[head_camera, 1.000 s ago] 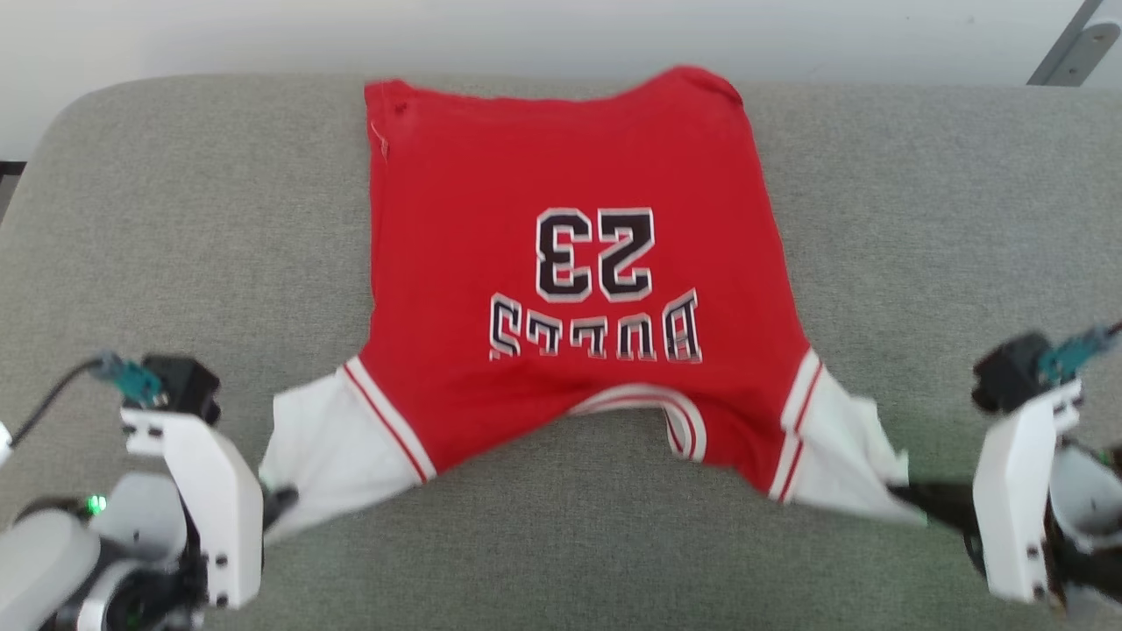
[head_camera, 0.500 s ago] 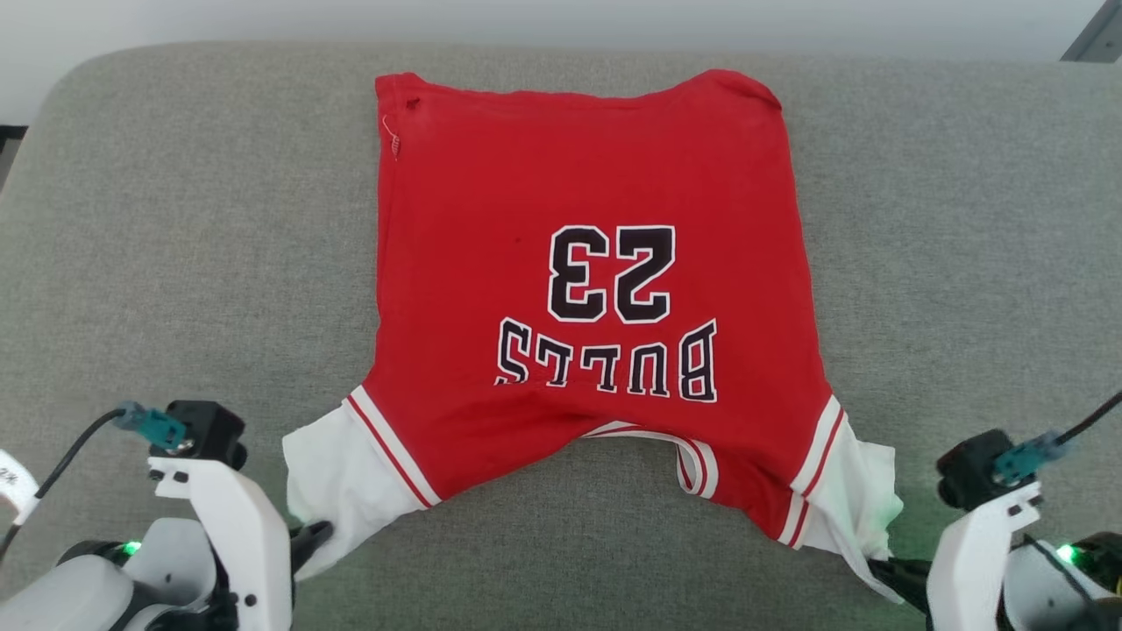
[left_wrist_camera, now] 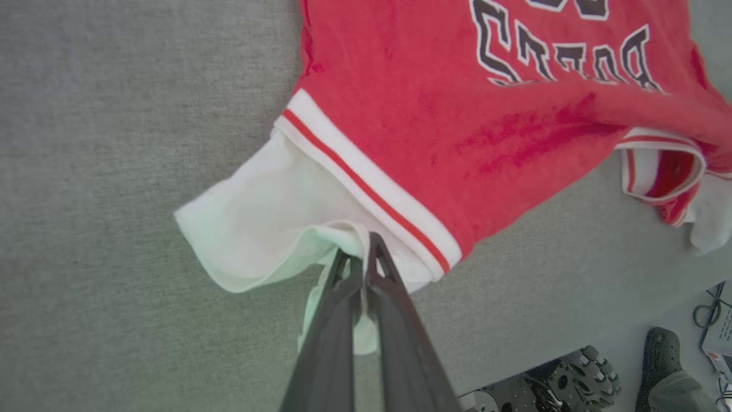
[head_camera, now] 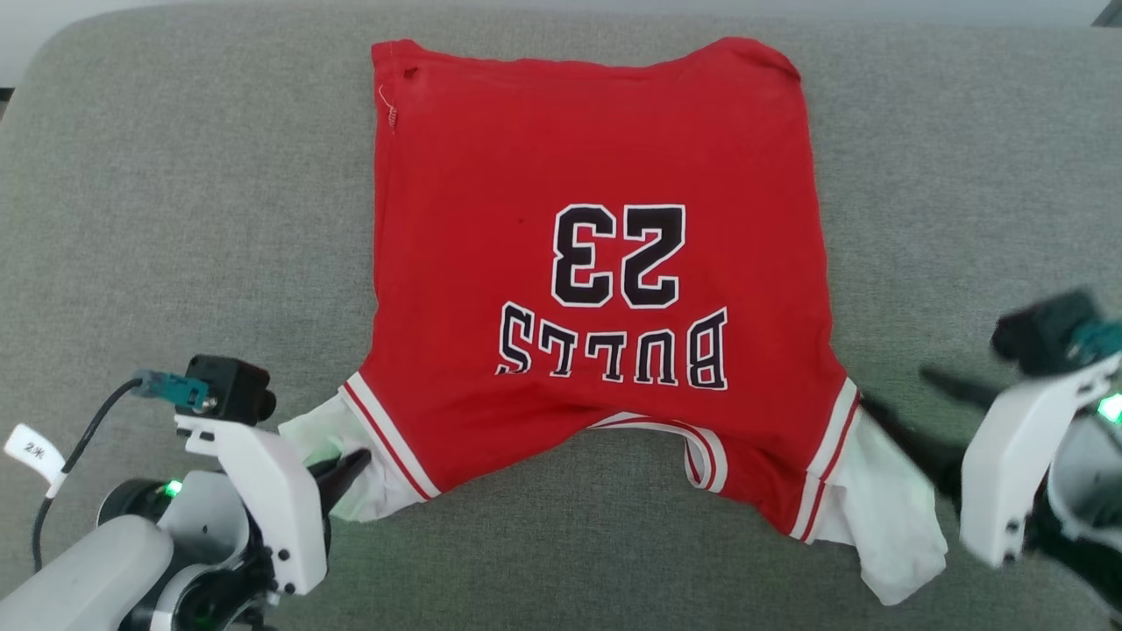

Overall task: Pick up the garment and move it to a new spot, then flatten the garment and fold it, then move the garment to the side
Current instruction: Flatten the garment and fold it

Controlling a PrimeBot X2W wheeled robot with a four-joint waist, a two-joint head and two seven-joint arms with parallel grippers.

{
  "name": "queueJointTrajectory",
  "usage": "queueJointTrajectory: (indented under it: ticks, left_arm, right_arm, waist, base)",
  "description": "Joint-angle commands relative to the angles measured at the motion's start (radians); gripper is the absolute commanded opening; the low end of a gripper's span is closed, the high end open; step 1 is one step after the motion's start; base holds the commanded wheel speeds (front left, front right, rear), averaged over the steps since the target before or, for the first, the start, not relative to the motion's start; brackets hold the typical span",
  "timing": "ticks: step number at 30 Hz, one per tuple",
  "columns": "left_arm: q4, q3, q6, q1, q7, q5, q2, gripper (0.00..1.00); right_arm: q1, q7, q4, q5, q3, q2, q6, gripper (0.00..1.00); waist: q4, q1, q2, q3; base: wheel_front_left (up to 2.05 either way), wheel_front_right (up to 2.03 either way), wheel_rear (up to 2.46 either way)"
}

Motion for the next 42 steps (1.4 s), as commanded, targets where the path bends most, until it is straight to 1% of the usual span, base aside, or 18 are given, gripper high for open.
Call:
queueJointTrajectory:
  ticks: [1, 3, 5, 8, 11, 14, 21, 26, 27, 28, 29, 34, 36, 37, 38, 42]
  left_arm:
    - [0.015, -0.002, -0.012, -0.021, -0.012, 0.025, -0.012, 0.0]
    - [0.03, -0.008, -0.026, -0.033, -0.02, 0.028, -0.031, 0.0]
    - [0.045, -0.012, -0.039, -0.047, -0.028, 0.036, -0.046, 0.0]
    - [0.066, -0.019, -0.058, -0.072, -0.031, 0.048, -0.072, 0.0]
    - [0.088, -0.028, -0.079, -0.1, -0.034, 0.059, -0.1, 0.0]
    - [0.112, -0.038, -0.102, -0.123, -0.037, 0.07, -0.128, 0.0]
    - [0.168, -0.06, -0.15, -0.176, -0.043, 0.086, -0.195, 0.0]
    - [0.213, -0.079, -0.188, -0.212, -0.044, 0.088, -0.244, 0.0]
    - [0.233, -0.083, -0.201, -0.221, -0.046, 0.087, -0.261, 0.0]
    - [0.243, -0.087, -0.208, -0.225, -0.048, 0.088, -0.269, 0.0]
    - [0.243, -0.087, -0.208, -0.225, -0.048, 0.088, -0.269, 0.0]
    - [0.291, -0.095, -0.238, -0.238, -0.055, 0.083, -0.301, 0.0]
    - [0.307, -0.096, -0.246, -0.243, -0.057, 0.078, -0.31, 0.0]
    - [0.315, -0.096, -0.25, -0.245, -0.058, 0.076, -0.313, 0.0]
    - [0.321, -0.096, -0.253, -0.247, -0.061, 0.075, -0.316, 0.0]
    - [0.349, -0.086, -0.26, -0.247, -0.069, 0.069, -0.314, 0.0]
  right_arm:
    - [-0.04, -0.001, -0.016, -0.009, -0.013, 0.015, 0.0, 1.0]
    - [-0.094, -0.019, -0.019, -0.033, -0.029, 0.023, 0.0, 1.0]
    - [-0.155, -0.038, 0.008, -0.055, -0.037, 0.036, 0.0, 1.0]
    - [-0.271, -0.099, 0.08, -0.089, -0.043, 0.043, 0.0, 1.0]
    - [-0.387, -0.157, 0.191, -0.126, -0.023, 0.027, 0.0, 1.0]
    - [-0.503, -0.206, 0.331, -0.149, -0.004, 0.025, 0.0, 1.0]
    - [-0.743, -0.248, 0.679, -0.202, 0.038, 0.012, 0.0, 1.0]
    - [-0.869, -0.218, 0.898, -0.227, 0.04, 0.005, 0.0, 1.0]
    - [-0.905, -0.184, 0.983, -0.234, 0.029, 0.009, 0.0, 1.0]
    - [-0.922, -0.164, 1.027, -0.237, 0.017, 0.012, 0.0, 1.0]
    - [-0.922, -0.164, 1.027, -0.237, 0.017, 0.012, 0.0, 1.0]
    - [-0.937, -0.029, 1.217, -0.243, 0.014, 0.035, 0.0, 1.0]
    - [-0.924, 0.025, 1.271, -0.25, 0.034, 0.043, 0.0, 1.0]
    - [-0.92, 0.047, 1.286, -0.251, 0.044, 0.046, 0.0, 0.44]
    - [-0.922, 0.049, 1.291, -0.254, 0.053, 0.043, 0.0, 0.0]
    - [-0.947, 0.009, 1.256, -0.234, 0.077, 0.015, -0.001, 0.0]
  waist:
    - [0.003, 0.0, 0.0, 0.009]
    - [0.009, 0.0, 0.0, 0.021]
    - [0.017, 0.0, 0.0, 0.033]
    - [0.036, 0.0, 0.0, 0.053]
    - [0.063, 0.0, 0.0, 0.075]
    - [0.093, 0.0, 0.0, 0.095]
    - [0.173, 0.0, 0.0, 0.146]
    - [0.239, 0.0, 0.0, 0.177]
    - [0.261, 0.0, 0.0, 0.186]
    - [0.27, 0.0, 0.0, 0.191]
    - [0.27, 0.0, 0.0, 0.191]
    - [0.304, 0.0, 0.0, 0.2]
    - [0.31, 0.0, 0.0, 0.2]
    - [0.311, 0.0, 0.0, 0.2]
    - [0.311, 0.0, 0.0, 0.2]
    - [0.295, 0.0, 0.0, 0.194]
  base:
    - [0.0, 0.0, 0.0]
    - [0.0, 0.0, 0.0]
    - [0.0, 0.0, 0.0]
    - [0.0, 0.0, 0.0]
    - [0.0, 0.0, 0.0]
    - [0.0, 0.0, 0.0]
    - [0.0, 0.0, 0.0]
    - [0.0, 0.0, 0.0]
    - [0.0, 0.0, 0.0]
    - [0.0, 0.0, 0.0]
    - [0.0, 0.0, 0.0]
    - [0.0, 0.0, 0.0]
    - [0.0, 0.0, 0.0]
    - [0.0, 0.0, 0.0]
    - [0.0, 0.0, 0.0]
    - [0.0, 0.0, 0.0]
